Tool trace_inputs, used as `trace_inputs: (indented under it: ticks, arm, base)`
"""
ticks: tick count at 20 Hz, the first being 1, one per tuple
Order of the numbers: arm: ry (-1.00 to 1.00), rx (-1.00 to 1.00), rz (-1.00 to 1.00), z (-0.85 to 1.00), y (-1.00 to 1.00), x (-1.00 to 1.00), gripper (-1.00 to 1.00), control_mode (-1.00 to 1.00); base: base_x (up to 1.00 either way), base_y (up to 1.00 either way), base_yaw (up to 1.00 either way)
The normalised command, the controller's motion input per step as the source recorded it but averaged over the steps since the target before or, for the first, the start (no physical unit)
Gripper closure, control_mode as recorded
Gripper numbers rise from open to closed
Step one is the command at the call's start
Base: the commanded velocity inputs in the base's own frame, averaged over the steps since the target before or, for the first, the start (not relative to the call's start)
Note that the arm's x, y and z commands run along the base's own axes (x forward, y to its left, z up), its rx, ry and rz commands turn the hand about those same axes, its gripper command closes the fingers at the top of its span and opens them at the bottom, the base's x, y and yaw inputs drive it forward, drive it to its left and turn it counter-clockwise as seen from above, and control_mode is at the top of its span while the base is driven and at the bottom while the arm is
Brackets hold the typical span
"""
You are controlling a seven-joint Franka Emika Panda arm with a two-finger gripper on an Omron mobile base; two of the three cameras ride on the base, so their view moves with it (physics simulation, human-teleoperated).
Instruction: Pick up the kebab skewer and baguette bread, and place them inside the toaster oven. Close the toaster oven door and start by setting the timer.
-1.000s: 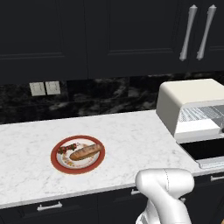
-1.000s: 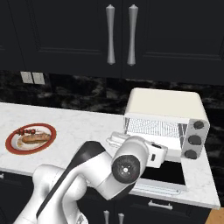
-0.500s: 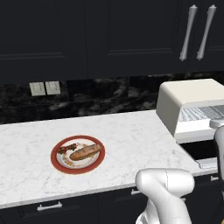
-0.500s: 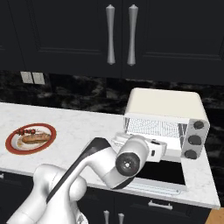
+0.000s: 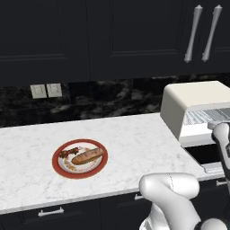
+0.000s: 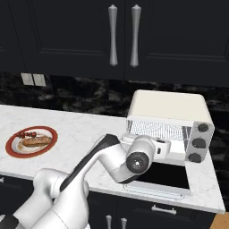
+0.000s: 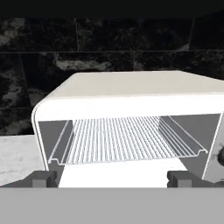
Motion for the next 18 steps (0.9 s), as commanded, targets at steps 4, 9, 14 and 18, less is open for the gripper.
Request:
trace_inputs:
  ticks: [4, 9, 14, 18]
  arm:
    - [0.01, -0.02, 0.18, -0.23, 0.0, 0.34, -1.0, -1.0]
    - [0.0, -0.04, 0.0, -0.17, -0.1, 0.42, -1.0, -1.0]
    - [0.01, -0.01, -0.04, -0.03, -0.24, 0.4, -1.0, -1.0]
    - [0.03, 0.0, -0.03, -0.04, -0.2, 0.35, -1.0, -1.0]
  base:
    - [0.0, 0.0, 0.0]
    - [0.0, 0.0, 0.0]
    - [0.0, 0.0, 0.0]
    - [0.0, 0.0, 0.0]
